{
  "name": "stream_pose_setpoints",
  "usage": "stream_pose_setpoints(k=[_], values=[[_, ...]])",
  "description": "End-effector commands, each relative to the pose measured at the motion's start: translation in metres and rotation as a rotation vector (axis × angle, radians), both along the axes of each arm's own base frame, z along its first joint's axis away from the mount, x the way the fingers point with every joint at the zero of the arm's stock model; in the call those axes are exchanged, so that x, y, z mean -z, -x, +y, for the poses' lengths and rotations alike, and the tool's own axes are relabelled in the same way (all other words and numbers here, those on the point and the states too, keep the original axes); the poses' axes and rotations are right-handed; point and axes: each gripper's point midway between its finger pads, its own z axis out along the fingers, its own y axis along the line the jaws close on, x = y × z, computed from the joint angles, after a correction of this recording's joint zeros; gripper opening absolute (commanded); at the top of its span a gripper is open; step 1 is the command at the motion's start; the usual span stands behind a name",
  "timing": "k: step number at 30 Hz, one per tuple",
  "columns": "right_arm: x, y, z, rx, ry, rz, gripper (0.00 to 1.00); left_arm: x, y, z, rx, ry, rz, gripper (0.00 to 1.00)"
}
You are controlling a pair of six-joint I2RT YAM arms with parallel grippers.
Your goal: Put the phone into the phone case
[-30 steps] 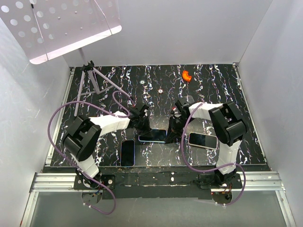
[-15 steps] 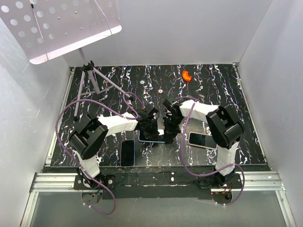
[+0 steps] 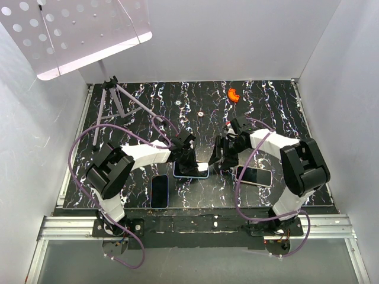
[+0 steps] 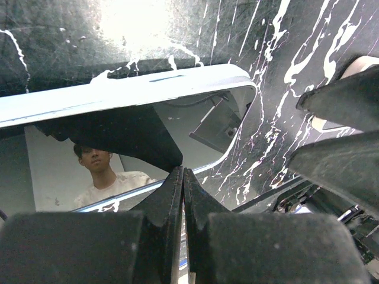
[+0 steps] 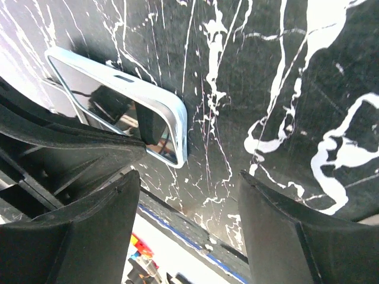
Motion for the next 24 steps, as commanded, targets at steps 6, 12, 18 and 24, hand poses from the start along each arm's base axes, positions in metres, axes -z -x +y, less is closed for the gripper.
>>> stream_pose_setpoints(k=[6, 12, 18, 24], values=[[0.018, -0.012, 0.019, 0.000, -0.135, 0.089, 0.53, 0.035, 0.000, 0.047, -0.081, -0.127, 0.038, 0.00], [0.040, -0.020, 0.021, 0.026, -0.109, 0.130, 0.43, 0.035, -0.005, 0.043, -0.076, -0.129, 0.040, 0.00], [0.051, -0.025, 0.020, 0.034, -0.064, 0.145, 0.34, 0.041, -0.010, 0.045, -0.100, -0.157, 0.053, 0.00], [0.067, -0.020, 0.010, 0.013, 0.035, 0.154, 0.31, 0.047, -0.016, 0.044, -0.118, -0.179, 0.070, 0.00]])
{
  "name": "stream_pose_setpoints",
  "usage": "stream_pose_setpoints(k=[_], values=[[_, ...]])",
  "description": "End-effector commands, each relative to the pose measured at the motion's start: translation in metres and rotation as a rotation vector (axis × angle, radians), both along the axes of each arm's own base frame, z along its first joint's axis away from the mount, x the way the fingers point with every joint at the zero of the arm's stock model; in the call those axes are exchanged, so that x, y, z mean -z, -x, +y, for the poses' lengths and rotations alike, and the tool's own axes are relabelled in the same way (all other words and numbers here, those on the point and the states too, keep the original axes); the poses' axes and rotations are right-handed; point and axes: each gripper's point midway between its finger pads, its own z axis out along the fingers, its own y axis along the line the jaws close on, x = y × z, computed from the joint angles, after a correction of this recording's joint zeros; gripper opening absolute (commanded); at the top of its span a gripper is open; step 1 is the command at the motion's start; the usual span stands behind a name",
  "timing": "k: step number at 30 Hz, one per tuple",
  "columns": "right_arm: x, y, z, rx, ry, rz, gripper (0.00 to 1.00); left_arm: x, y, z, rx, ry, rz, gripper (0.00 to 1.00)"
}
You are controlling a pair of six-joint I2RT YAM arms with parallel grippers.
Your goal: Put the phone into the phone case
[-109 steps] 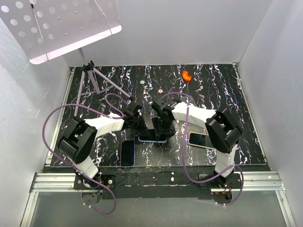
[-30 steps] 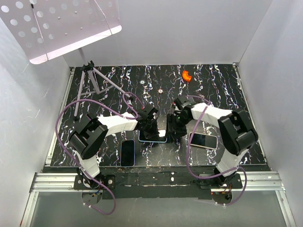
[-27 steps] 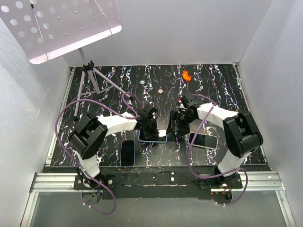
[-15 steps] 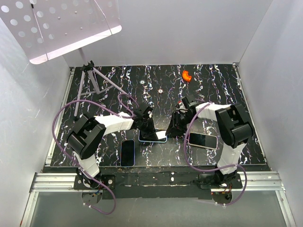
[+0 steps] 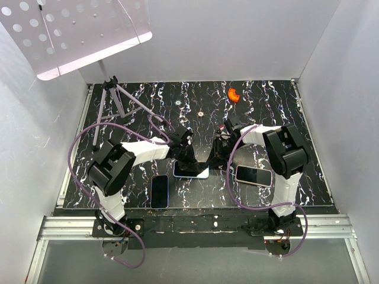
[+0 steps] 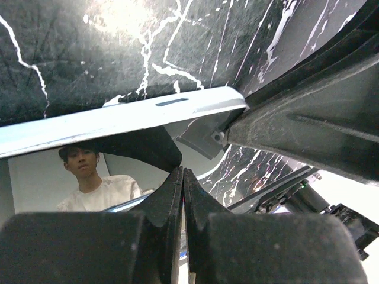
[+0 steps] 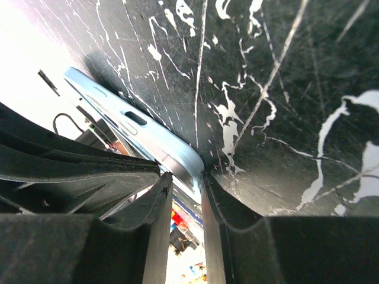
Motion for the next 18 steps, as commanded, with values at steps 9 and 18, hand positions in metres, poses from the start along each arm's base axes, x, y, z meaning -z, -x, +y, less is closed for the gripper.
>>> stream_pose_setpoints(k=[9, 18], values=[[0.059, 0.002, -0.023, -0.093, 0.331, -0.069, 0.25, 0.071, -0.003, 0.047, -0.074, -0.304, 0.083, 0.00], [0.067, 0.007, -0.020, -0.174, 0.449, -0.110, 0.19, 0.087, 0.002, 0.056, -0.076, -0.362, 0.114, 0.00]])
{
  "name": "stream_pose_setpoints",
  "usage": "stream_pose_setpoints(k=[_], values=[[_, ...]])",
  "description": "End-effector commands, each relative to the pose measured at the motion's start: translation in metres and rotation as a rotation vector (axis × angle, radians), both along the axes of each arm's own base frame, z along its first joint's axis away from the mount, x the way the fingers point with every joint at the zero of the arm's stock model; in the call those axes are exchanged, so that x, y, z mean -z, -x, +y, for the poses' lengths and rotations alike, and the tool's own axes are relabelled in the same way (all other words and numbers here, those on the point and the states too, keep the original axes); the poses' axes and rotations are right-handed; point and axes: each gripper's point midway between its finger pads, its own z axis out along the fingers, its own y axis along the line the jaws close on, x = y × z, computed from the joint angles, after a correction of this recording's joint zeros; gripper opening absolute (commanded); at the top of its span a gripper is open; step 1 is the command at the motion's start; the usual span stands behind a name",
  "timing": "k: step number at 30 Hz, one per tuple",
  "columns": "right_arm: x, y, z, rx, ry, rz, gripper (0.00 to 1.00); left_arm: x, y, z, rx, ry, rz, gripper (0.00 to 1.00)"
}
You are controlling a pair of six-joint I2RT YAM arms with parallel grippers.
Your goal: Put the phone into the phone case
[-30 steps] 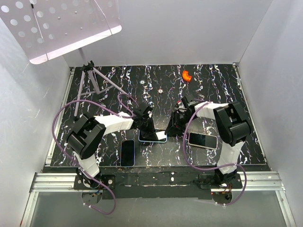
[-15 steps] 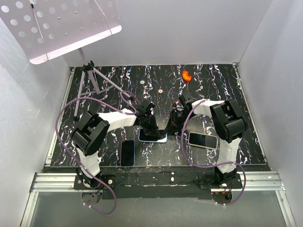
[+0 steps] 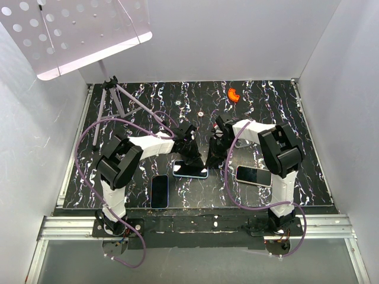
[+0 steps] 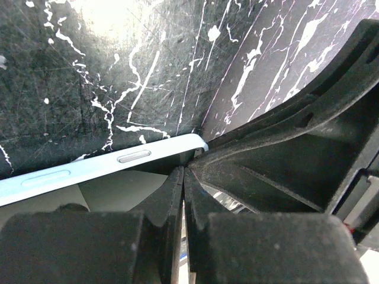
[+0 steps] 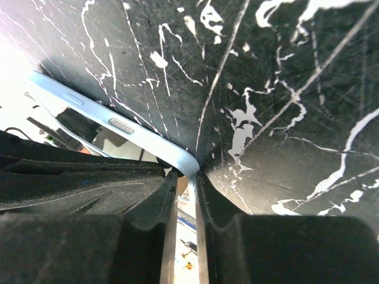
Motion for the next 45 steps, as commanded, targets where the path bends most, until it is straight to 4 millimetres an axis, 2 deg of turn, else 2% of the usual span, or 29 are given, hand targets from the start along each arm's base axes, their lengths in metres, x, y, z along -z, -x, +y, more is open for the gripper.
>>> stream_pose_setpoints(k=[1, 6, 10, 14, 17, 19, 22, 23, 25, 26, 29, 31, 37, 45], values=[[0.062, 0.004, -0.022, -0.105, 0.276, -0.111, 0.17, 0.082, 0.027, 0.076, -0.033, -0.381, 0.090, 0.00], [0.050, 0.002, -0.019, -0.160, 0.341, -0.186, 0.06, 0.075, 0.025, 0.077, -0.030, -0.376, 0.071, 0.00], [0.029, 0.003, -0.003, -0.174, 0.248, -0.209, 0.08, 0.055, 0.018, 0.069, 0.001, -0.322, 0.009, 0.00], [-0.006, -0.001, 0.009, -0.147, 0.144, -0.261, 0.18, 0.012, 0.005, 0.062, 0.031, -0.249, -0.125, 0.00], [-0.034, -0.003, 0.011, -0.108, 0.069, -0.304, 0.43, -0.019, -0.001, 0.067, 0.025, -0.221, -0.225, 0.02], [-0.051, -0.006, 0.009, -0.072, 0.018, -0.328, 0.56, -0.042, -0.003, 0.070, 0.022, -0.187, -0.294, 0.09], [-0.075, -0.007, 0.003, -0.024, -0.069, -0.355, 0.65, -0.077, -0.004, 0.077, 0.005, -0.130, -0.398, 0.25], [-0.080, -0.008, 0.000, -0.008, -0.090, -0.358, 0.65, -0.088, -0.003, 0.080, -0.005, -0.108, -0.430, 0.32], [-0.084, -0.009, -0.009, 0.026, -0.124, -0.348, 0.66, -0.107, 0.000, 0.089, -0.028, -0.056, -0.478, 0.56], [-0.083, -0.007, -0.013, 0.038, -0.135, -0.334, 0.67, -0.112, 0.001, 0.096, -0.042, -0.037, -0.489, 0.67], [-0.079, -0.003, -0.024, 0.064, -0.149, -0.304, 0.67, -0.130, 0.005, 0.120, -0.101, 0.030, -0.516, 0.89], [-0.073, 0.000, -0.028, 0.063, -0.137, -0.297, 0.67, -0.135, 0.008, 0.135, -0.132, 0.052, -0.518, 0.93], [-0.048, 0.010, -0.030, 0.055, -0.118, -0.218, 0.66, -0.136, 0.010, 0.174, -0.202, 0.109, -0.478, 0.98], [-0.026, 0.014, -0.024, 0.065, -0.133, -0.122, 0.59, -0.135, 0.011, 0.197, -0.268, 0.251, -0.399, 0.98]])
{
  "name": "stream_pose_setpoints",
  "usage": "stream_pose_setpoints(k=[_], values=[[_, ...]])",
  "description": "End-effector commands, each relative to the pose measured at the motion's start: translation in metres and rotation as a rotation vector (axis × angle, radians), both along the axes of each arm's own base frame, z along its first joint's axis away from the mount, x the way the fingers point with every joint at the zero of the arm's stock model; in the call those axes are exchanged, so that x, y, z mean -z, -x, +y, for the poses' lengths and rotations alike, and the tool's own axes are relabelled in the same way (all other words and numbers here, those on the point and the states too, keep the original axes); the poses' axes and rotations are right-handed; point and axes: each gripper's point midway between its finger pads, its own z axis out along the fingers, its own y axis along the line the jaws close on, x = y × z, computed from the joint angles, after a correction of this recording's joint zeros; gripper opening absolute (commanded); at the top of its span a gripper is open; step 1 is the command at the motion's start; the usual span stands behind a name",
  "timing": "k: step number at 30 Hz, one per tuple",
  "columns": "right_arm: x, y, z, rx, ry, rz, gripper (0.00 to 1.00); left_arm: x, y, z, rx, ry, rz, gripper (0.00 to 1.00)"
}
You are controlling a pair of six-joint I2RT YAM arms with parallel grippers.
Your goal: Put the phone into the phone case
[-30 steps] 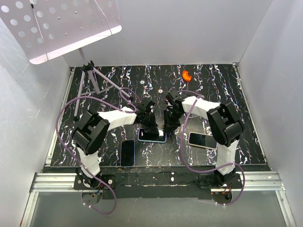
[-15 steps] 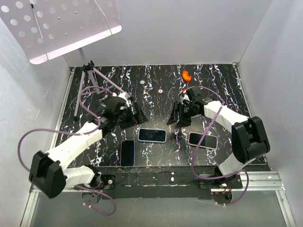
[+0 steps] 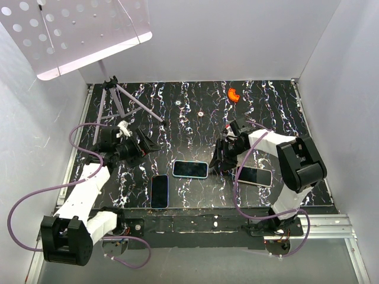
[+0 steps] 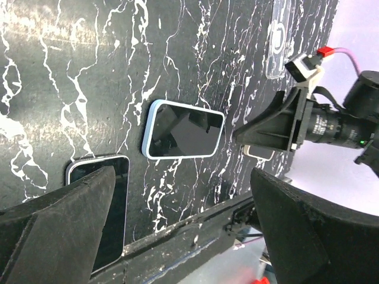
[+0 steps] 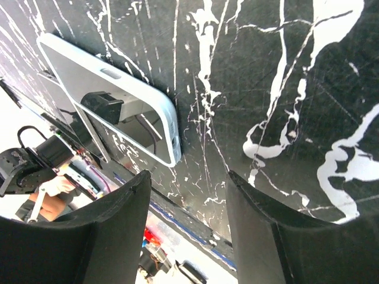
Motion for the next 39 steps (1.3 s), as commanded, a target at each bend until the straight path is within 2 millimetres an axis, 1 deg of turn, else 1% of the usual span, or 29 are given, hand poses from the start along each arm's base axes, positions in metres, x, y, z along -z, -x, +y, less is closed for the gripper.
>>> stream_pose_setpoints(k=[1, 5, 7, 13, 16, 20, 22, 26, 31, 36, 39], values=[[0.004, 0.000, 0.010, -0.007, -0.050, 0.034, 0.58, -0.011, 0.011, 0.001, 0.052, 0.116, -0.001, 0.98], [0.013, 0.003, 0.018, -0.018, -0.076, 0.082, 0.45, -0.011, 0.011, 0.008, 0.039, 0.137, 0.009, 0.98], [0.016, 0.006, 0.024, -0.028, -0.080, 0.093, 0.41, -0.011, 0.012, 0.009, 0.042, 0.131, 0.014, 0.98], [0.022, 0.019, 0.044, -0.060, -0.084, 0.125, 0.34, -0.010, 0.014, 0.011, 0.035, 0.121, 0.010, 0.97], [0.024, 0.020, 0.056, -0.071, -0.095, 0.128, 0.33, -0.008, 0.014, 0.010, 0.026, 0.134, 0.024, 0.96], [0.022, 0.017, 0.073, -0.082, -0.108, 0.126, 0.31, -0.013, 0.016, 0.011, 0.026, 0.128, 0.009, 0.95], [0.023, 0.014, 0.082, -0.089, -0.108, 0.124, 0.31, -0.014, 0.018, 0.013, 0.026, 0.113, 0.002, 0.95], [0.019, -0.001, 0.106, -0.104, -0.124, 0.106, 0.30, -0.014, 0.023, 0.014, 0.029, 0.099, 0.002, 0.95], [0.019, -0.019, 0.137, -0.124, -0.136, 0.094, 0.30, -0.013, 0.031, 0.014, 0.029, 0.096, 0.005, 0.95], [0.021, -0.031, 0.169, -0.133, -0.153, 0.089, 0.30, -0.013, 0.036, 0.015, 0.030, 0.091, 0.000, 0.95], [0.017, -0.035, 0.182, -0.135, -0.175, 0.084, 0.29, -0.013, 0.038, 0.015, 0.034, 0.084, 0.001, 0.95]])
